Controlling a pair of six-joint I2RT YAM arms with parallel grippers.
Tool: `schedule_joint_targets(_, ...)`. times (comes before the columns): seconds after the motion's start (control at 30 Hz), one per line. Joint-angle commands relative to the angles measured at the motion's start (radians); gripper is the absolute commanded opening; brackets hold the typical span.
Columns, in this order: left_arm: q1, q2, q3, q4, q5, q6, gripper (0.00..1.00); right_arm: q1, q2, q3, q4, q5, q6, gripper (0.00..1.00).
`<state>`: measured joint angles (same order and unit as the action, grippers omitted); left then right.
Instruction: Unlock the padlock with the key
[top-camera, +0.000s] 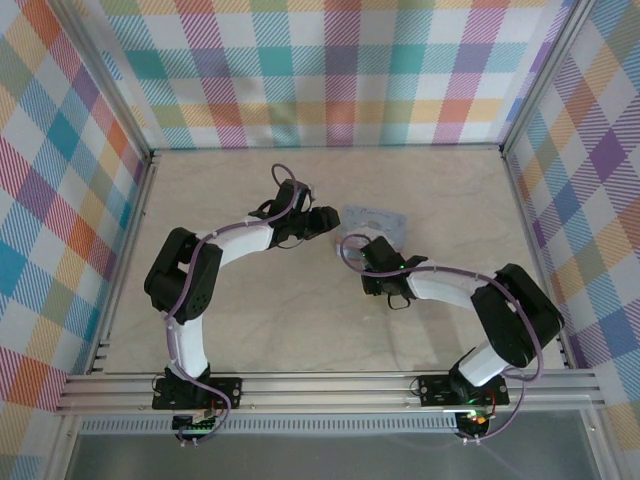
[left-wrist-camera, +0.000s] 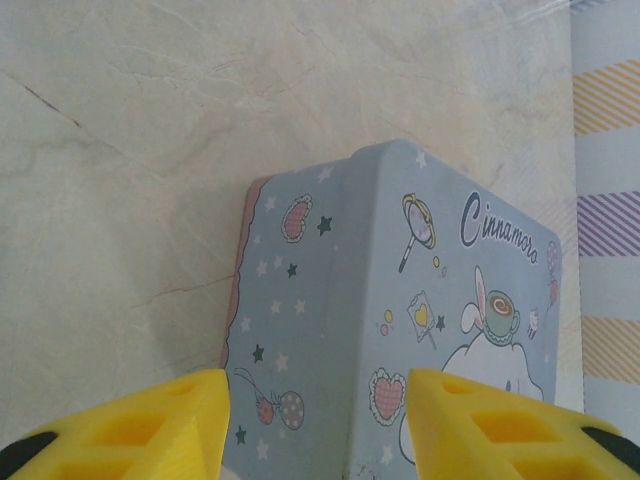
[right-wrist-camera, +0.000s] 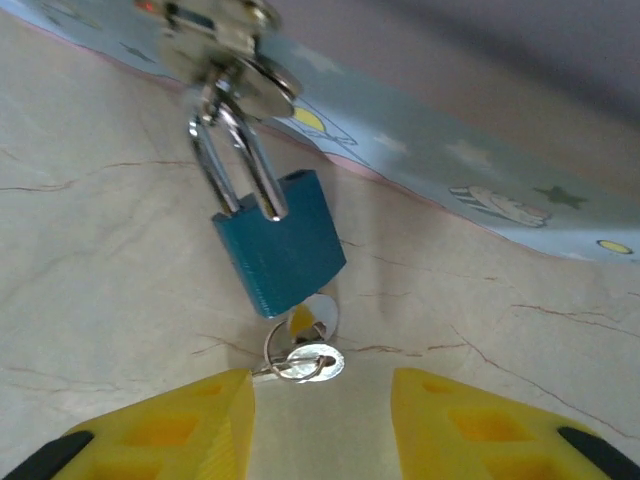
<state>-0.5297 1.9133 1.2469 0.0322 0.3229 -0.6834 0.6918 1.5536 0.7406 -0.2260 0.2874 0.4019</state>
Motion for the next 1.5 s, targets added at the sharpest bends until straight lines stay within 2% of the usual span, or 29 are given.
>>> schedule_joint_targets(0.0,-0.006,0.017,0.031,0.007,0.003,0.01,0.51,0.013,0.031,0.034,0.009,0.035,0.008,0.4)
schedule_joint_targets(0.13,-0.005,0.021,0.03,0.008,0.007,0.008,0.51,0.02,0.064,0.05,0.014,0.041,-0.005,0.39)
schedule_joint_targets(0.23,-0.006,0.022,0.029,0.007,0.009,0.006,0.51,0.025,0.086,0.067,0.008,0.047,-0.018,0.34)
schedule_joint_targets(0.47,-0.006,0.023,0.03,0.005,0.01,0.006,0.51,0.028,0.09,0.075,-0.008,0.032,-0.042,0.12)
schedule_joint_targets(0.67,-0.006,0.027,0.031,0.0,0.007,0.013,0.5,0.028,0.055,0.071,-0.025,0.031,-0.095,0.0)
schedule_joint_targets(0.83,-0.006,0.024,0.029,-0.003,0.004,0.016,0.51,0.028,-0.003,0.074,-0.054,0.028,-0.164,0.0)
schedule_joint_targets(1.03,-0.004,0.03,0.037,-0.018,0.007,0.027,0.51,0.028,-0.068,0.08,-0.059,-0.039,-0.295,0.0)
schedule_joint_targets(1.2,-0.004,0.035,0.04,-0.015,0.014,0.025,0.51,0.027,-0.012,0.146,-0.124,-0.064,-0.337,0.0)
schedule_joint_targets(1.23,-0.004,0.034,0.041,-0.015,0.015,0.025,0.51,0.028,-0.003,0.151,-0.13,-0.061,-0.329,0.03)
schedule_joint_targets(1.33,-0.004,0.032,0.043,-0.01,0.016,0.025,0.51,0.028,0.013,0.147,-0.112,-0.036,-0.28,0.33)
schedule_joint_targets(1.37,-0.004,0.031,0.043,-0.009,0.016,0.025,0.51,0.028,0.019,0.148,-0.106,-0.025,-0.265,0.37)
schedule_joint_targets(1.47,-0.004,0.035,0.047,-0.007,0.024,0.019,0.51,0.028,0.055,0.159,-0.095,0.016,-0.233,0.39)
